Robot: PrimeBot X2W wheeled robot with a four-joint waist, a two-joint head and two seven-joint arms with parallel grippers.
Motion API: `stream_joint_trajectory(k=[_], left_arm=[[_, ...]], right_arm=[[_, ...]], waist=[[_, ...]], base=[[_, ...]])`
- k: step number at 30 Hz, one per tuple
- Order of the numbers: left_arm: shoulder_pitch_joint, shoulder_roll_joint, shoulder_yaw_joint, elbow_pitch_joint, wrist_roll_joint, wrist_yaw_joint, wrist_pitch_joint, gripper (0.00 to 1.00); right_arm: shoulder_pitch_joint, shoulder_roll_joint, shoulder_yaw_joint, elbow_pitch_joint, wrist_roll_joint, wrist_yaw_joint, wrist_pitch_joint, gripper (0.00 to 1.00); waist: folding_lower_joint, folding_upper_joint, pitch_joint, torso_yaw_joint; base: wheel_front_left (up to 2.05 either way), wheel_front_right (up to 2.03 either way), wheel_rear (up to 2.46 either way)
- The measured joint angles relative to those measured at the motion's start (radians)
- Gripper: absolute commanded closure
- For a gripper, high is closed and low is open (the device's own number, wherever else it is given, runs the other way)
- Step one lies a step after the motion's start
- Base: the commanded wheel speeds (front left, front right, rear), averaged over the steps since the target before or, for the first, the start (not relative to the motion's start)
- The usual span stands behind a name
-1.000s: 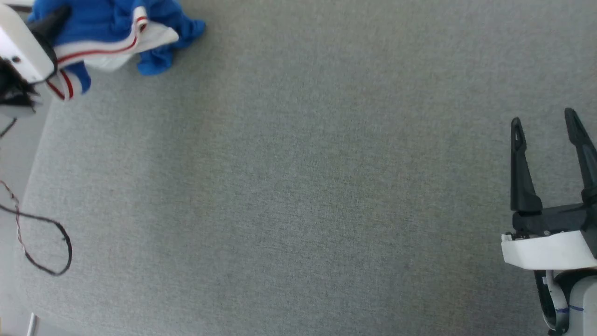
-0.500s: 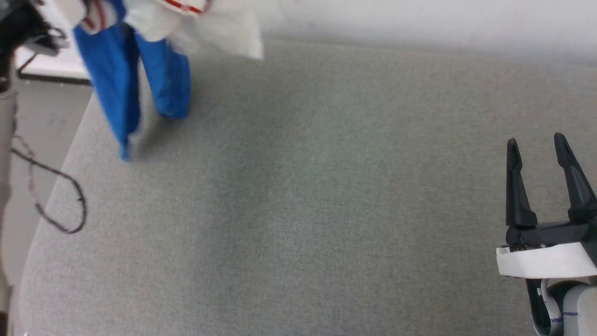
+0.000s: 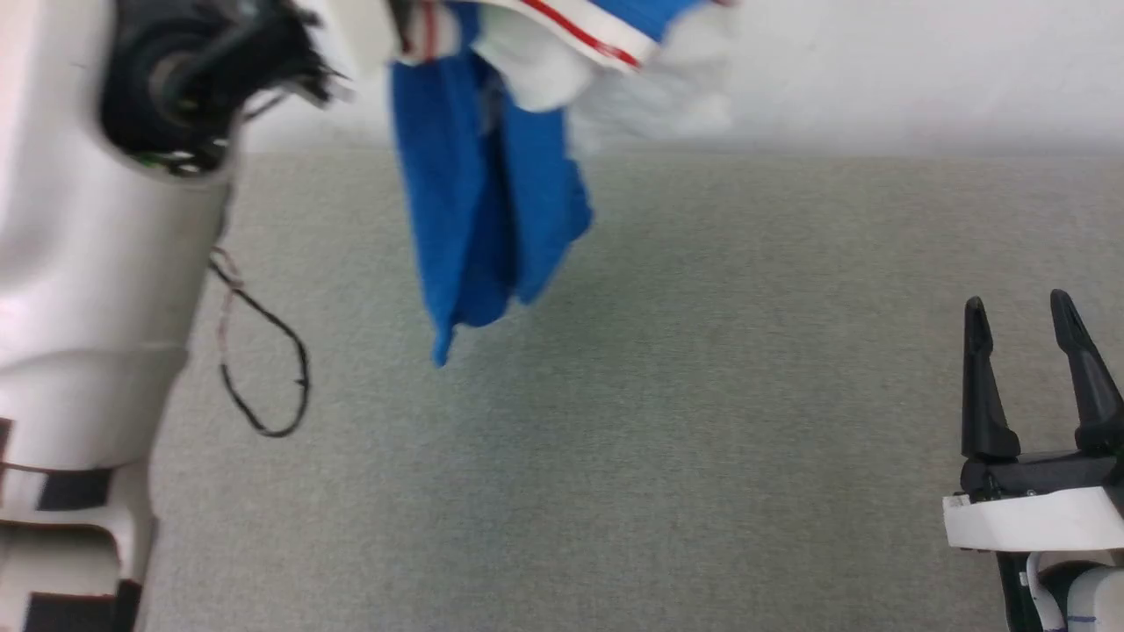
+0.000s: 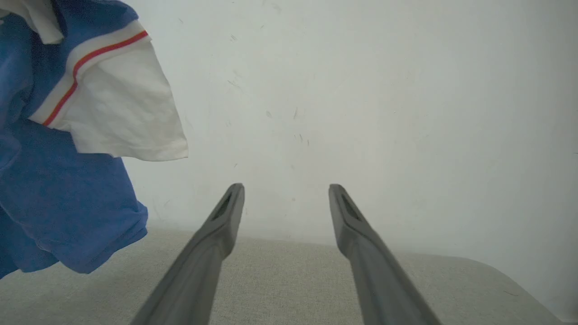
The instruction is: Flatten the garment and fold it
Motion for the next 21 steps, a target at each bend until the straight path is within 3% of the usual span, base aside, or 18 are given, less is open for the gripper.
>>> stream_joint_trajectory(k=[10, 21], left_arm=[[0.132, -0.12, -0.137, -0.029, 0.001, -0.01, -0.062, 1.0], [0.4, -0.164, -0.271, 0.177, 0.146, 0.011, -0.265, 1.0]], right_arm=[[0.0, 0.0, 0.002, -0.004, 0.009, 0.0, -0.002, 0.0], [-0.001, 0.0, 0.004, 0.002, 0.025, 0.0, -0.007, 0.0]], waist=[[0.0, 0.0, -0.015, -0.073], [0.0001, 0.0, 0.018, -0.121]], base=[[0.0, 0.0, 0.0], [0.0, 0.0, 0.0]])
